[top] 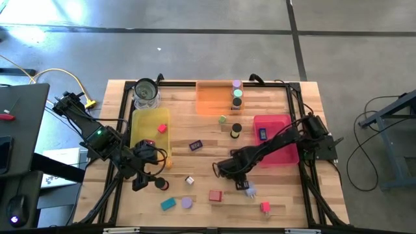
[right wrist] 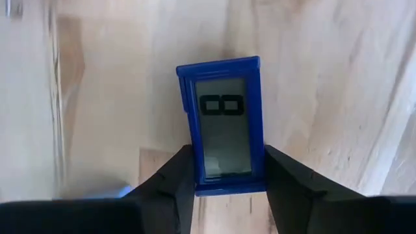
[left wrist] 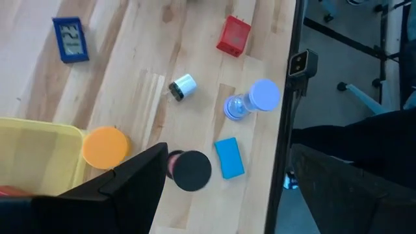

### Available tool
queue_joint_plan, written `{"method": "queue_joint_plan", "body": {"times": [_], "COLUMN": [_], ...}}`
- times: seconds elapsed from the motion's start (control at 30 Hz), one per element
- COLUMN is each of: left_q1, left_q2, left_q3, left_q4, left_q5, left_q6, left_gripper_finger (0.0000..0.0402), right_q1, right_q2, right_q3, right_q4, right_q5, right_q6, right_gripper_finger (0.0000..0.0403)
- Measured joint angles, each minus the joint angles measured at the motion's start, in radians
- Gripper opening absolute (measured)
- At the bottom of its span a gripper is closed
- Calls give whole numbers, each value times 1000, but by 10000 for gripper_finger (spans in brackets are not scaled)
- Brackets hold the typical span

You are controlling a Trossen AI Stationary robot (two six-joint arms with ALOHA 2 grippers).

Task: Pick & Place Office items
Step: Put the blue clock in the red bin

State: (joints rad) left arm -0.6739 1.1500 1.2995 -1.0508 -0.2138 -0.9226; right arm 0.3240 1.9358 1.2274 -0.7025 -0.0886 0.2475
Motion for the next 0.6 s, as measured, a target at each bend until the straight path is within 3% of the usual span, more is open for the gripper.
{"method": "queue_joint_plan", "body": {"times": [0.17,0.3,0.6], "left_q1": [10,46,69], "left_q2": [0,0,0], "left_q3": [0,0,0], "left_q4": [0,0,0], "left_q5": [-27,-27,-16], "left_q6": [43,55,54], "left_gripper_finger": [317,317,317], "right_q1": [-13,-11,11], "right_q2": [0,-5,-96], "right_q3": [19,70,246], "right_q4": [-67,-183,-484], "right_q5": [-5,-10,151], "right_q6": [132,145,233], "right_gripper_finger": [137,137,137]}}
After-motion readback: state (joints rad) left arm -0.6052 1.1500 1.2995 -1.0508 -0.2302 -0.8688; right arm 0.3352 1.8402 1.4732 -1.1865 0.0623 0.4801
